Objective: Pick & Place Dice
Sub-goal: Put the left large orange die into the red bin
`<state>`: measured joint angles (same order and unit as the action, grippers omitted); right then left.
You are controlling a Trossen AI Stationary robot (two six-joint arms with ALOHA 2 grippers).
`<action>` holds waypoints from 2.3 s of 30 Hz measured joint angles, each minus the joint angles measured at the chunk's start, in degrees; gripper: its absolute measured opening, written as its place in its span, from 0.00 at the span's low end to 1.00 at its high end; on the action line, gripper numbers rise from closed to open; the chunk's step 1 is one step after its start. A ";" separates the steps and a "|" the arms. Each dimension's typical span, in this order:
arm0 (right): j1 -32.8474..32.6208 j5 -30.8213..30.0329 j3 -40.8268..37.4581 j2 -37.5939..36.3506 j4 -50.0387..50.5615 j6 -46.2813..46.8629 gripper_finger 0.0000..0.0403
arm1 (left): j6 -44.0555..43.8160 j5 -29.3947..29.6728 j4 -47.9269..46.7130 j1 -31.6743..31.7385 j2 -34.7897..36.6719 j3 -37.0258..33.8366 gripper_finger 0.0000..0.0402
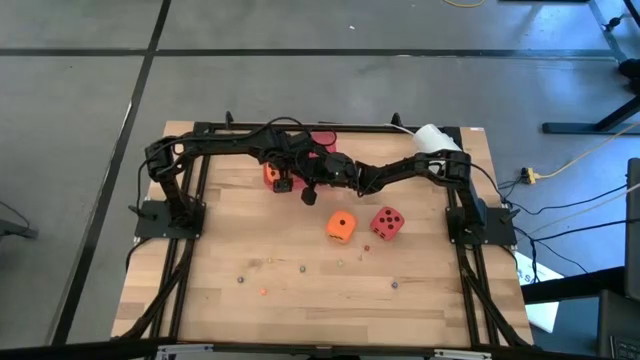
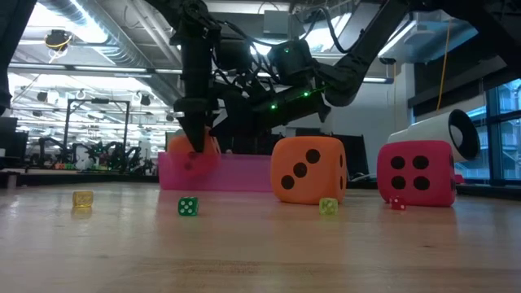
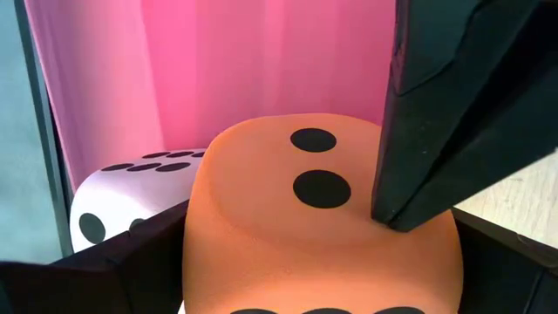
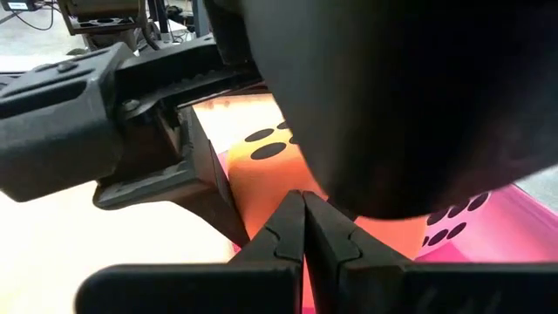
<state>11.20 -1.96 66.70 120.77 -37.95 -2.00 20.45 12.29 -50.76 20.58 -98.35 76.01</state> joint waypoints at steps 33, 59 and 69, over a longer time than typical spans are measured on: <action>-0.04 0.07 0.04 -0.02 0.02 -0.07 0.00 | 3.21 -0.83 -0.04 0.02 0.00 0.00 0.97; 0.00 -0.17 0.07 -0.02 0.01 -0.07 0.02 | -0.29 -1.31 -0.04 0.04 0.00 0.00 0.97; 0.00 -0.20 0.07 -0.02 0.00 -0.04 0.10 | -0.26 -1.50 -0.04 0.04 0.00 -0.02 0.97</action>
<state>11.20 -2.15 66.76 120.75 -37.95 -2.04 20.18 10.79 -50.81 20.62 -98.35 75.99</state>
